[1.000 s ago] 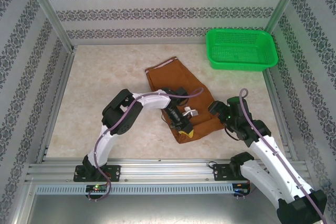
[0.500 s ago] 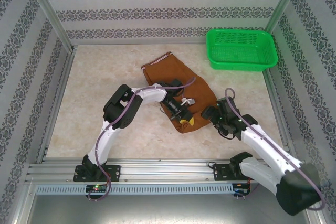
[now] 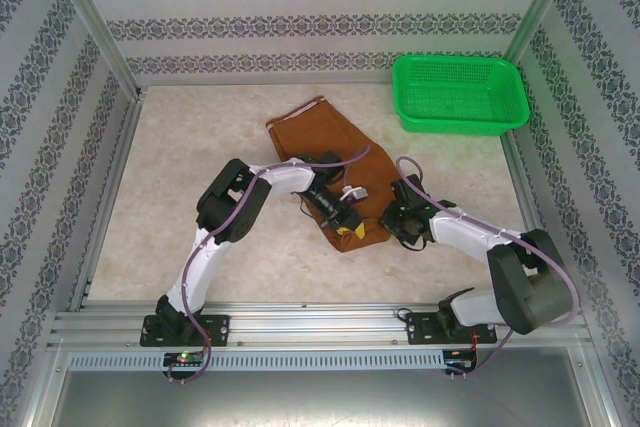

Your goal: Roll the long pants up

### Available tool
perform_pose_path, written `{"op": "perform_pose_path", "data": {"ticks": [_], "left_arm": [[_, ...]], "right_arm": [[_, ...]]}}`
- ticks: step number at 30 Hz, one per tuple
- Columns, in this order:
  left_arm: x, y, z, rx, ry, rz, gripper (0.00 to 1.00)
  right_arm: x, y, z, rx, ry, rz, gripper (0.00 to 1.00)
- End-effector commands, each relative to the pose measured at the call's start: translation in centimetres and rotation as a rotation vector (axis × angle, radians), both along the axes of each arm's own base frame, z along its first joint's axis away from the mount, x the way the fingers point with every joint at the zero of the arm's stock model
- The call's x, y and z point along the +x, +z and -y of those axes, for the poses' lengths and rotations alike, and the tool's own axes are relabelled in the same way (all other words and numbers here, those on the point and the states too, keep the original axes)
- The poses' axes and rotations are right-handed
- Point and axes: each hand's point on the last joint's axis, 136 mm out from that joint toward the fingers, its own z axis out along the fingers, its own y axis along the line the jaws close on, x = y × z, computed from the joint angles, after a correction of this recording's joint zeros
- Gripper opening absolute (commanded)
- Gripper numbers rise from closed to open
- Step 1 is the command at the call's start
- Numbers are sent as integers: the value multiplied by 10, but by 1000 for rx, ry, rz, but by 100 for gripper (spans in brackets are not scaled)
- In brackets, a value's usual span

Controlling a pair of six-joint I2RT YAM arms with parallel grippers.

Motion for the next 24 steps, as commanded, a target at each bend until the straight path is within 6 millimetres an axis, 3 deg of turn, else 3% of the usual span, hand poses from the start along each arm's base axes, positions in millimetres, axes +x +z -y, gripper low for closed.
{"op": "perform_pose_path", "data": {"ticks": [1,3,7,9,11,13,17,21,24], "left_arm": [[0,13,-19,63,-19,113,12],[11,1,-34,200,-11,272,20],[37,-28,-86,563,25,579,40],[43,-39,-111,723,17,703,42],[46,-38,-128,881,-21,895,37],[46,-12,-118,942,-80,1245,33],[2,59,-57,772,-153,1870,44],[-14,121,-41,727,21,2058,43],[-25,137,-37,655,37,2062,44]], "right_arm": [[-4,-13,21,-62,-66,-1,0],[-11,-8,23,-58,-70,8,0],[-27,6,30,-57,-74,25,0],[-32,10,32,-57,-69,29,0],[-38,14,33,-48,-70,31,0],[-42,17,33,-41,-68,30,0],[-46,15,32,-37,-64,15,0],[-47,10,28,-21,-57,-2,0],[-49,7,27,-20,-55,-8,0]]}}
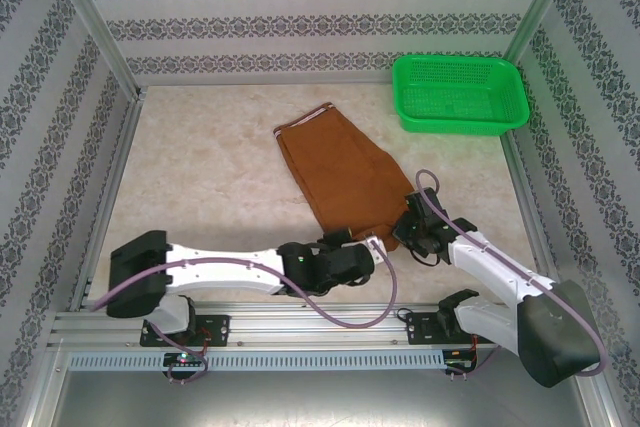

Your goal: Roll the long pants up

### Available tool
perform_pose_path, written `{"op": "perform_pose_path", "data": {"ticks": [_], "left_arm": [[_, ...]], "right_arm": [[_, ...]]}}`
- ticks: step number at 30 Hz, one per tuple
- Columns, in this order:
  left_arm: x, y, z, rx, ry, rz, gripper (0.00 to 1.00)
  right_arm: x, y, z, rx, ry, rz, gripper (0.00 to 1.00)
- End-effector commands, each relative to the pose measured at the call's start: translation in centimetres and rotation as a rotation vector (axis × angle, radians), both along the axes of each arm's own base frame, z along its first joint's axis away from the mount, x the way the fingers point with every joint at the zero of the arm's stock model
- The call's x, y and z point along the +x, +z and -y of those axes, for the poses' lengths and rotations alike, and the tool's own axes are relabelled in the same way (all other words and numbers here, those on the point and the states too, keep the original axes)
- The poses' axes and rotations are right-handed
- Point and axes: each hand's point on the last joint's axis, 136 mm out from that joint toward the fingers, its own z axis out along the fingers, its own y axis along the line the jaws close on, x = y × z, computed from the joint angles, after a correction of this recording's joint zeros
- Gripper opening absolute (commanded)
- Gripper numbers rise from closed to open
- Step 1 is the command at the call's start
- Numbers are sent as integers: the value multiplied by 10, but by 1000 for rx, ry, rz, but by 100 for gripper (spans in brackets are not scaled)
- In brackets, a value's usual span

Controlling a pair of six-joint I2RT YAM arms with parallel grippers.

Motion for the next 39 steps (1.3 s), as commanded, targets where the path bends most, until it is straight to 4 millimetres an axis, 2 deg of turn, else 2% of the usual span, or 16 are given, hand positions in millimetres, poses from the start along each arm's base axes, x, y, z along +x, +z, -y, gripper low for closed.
{"op": "perform_pose_path", "data": {"ticks": [1,6,9,15,17,20,22,24,27,31,33,39], "left_arm": [[21,43,-8,-43,81,162,45],[-2,18,15,-53,-48,32,44],[-8,15,34,-99,-92,-16,38],[-20,12,72,-162,-195,-116,37],[-26,3,83,-164,-228,-172,36],[-23,-21,90,-132,-226,-214,36],[-13,-45,88,-105,-198,-261,36],[5,-79,78,-62,-118,-307,34],[39,-124,47,2,35,-350,29],[72,-167,5,-11,219,-486,29],[73,-180,-3,-21,243,-547,29],[49,-195,3,53,158,-619,40]], "right_arm": [[-12,-12,4,-17,-14,-50,0],[-13,-9,2,-5,-8,-38,0],[-14,-8,4,-6,-11,-27,0],[-14,-6,4,-2,-16,-19,0],[-14,-5,4,-2,-16,-20,0],[-14,-4,3,2,-11,-17,0],[-14,-3,3,5,-11,-13,0],[-15,-2,4,2,-13,-9,0],[-17,1,6,-1,-20,0,0],[-22,-1,9,0,-34,1,0],[-24,-2,11,-3,-38,-3,0],[-26,-6,12,-5,-45,-16,0]]}}
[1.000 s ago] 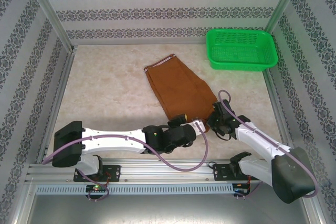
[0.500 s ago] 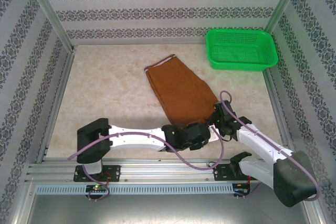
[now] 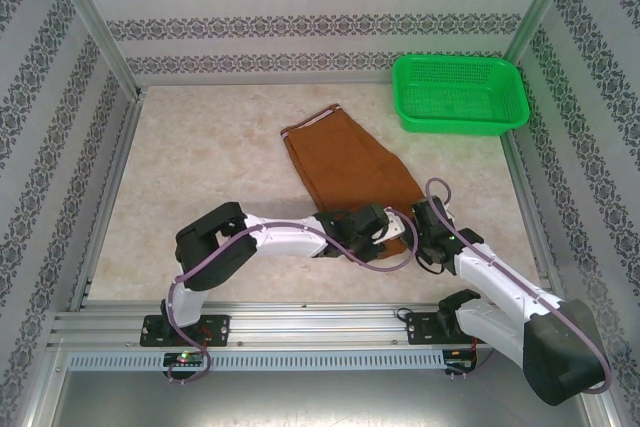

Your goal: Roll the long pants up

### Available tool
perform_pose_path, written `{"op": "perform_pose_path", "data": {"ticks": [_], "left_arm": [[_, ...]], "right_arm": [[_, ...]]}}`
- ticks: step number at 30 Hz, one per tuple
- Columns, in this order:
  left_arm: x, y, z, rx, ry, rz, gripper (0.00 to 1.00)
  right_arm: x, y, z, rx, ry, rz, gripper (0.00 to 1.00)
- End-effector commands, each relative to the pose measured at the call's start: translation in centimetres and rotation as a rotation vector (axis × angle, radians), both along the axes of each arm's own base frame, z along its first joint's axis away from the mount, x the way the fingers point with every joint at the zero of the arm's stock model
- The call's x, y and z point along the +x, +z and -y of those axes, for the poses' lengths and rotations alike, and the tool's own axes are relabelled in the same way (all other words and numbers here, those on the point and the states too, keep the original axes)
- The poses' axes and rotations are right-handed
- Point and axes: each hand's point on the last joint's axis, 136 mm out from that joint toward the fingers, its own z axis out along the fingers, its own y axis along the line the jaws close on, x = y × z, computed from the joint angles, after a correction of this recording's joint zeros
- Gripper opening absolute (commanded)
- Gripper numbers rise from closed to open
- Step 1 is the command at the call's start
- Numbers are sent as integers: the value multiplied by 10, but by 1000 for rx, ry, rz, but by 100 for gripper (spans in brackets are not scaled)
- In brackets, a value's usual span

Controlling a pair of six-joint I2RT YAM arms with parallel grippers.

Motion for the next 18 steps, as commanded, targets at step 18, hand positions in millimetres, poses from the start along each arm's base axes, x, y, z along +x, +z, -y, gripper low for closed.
{"op": "perform_pose_path", "data": {"ticks": [18], "left_arm": [[-5,19,-100,151,230,98,48]], "right_arm": [[-9,1,-16,91,54,-28,0]]}}
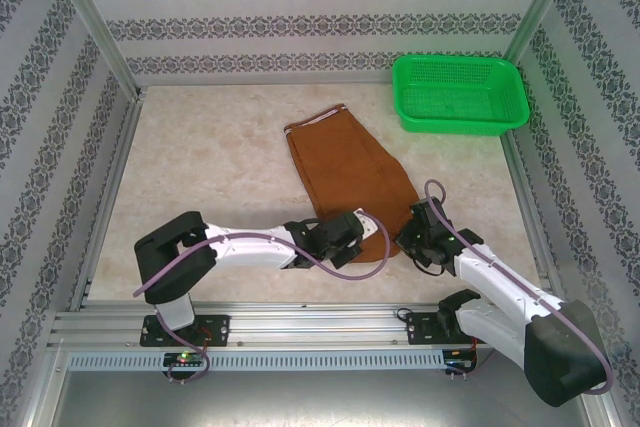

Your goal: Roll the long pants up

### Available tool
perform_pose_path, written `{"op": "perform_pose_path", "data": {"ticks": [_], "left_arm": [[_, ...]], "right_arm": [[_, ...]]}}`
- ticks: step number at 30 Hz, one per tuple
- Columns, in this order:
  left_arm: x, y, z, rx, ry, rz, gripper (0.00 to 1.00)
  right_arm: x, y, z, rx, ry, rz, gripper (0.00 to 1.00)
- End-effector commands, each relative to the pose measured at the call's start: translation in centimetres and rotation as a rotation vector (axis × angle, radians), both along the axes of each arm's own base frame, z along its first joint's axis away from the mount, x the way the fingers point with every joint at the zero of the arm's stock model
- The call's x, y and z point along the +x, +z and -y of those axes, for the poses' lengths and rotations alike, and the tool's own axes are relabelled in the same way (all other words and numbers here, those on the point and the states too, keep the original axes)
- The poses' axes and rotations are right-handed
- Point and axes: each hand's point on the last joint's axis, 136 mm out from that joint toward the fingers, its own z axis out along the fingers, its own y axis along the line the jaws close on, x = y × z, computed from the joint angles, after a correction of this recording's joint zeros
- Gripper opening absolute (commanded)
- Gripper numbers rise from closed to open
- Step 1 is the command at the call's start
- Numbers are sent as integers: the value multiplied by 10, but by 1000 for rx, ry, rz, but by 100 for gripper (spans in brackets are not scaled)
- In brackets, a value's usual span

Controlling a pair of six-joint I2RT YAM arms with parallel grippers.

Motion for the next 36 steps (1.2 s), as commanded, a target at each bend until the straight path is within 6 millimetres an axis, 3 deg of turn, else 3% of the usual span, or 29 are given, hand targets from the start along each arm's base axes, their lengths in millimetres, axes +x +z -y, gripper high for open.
{"op": "perform_pose_path", "data": {"ticks": [1,6,8,10,17,23,33,36], "left_arm": [[2,3,-29,95,64,1,48],[-9,84,-14,-28,1,217,49],[-17,99,-8,-24,-41,270,49],[-24,95,-1,15,-89,299,51],[-53,33,30,154,-260,303,53],[-46,11,45,197,-284,352,54],[-36,3,66,259,-340,443,52],[-32,-24,66,334,-365,423,52]], "right_arm": [[-1,1,3,12,-19,8,0],[-4,1,4,14,-26,11,0],[-5,0,5,16,-28,11,0],[-5,1,5,15,-26,14,0],[-4,-1,5,16,-27,19,0],[-3,0,5,18,-36,29,0],[0,-4,-1,41,-21,17,0],[1,-2,-2,48,-21,20,0]]}}
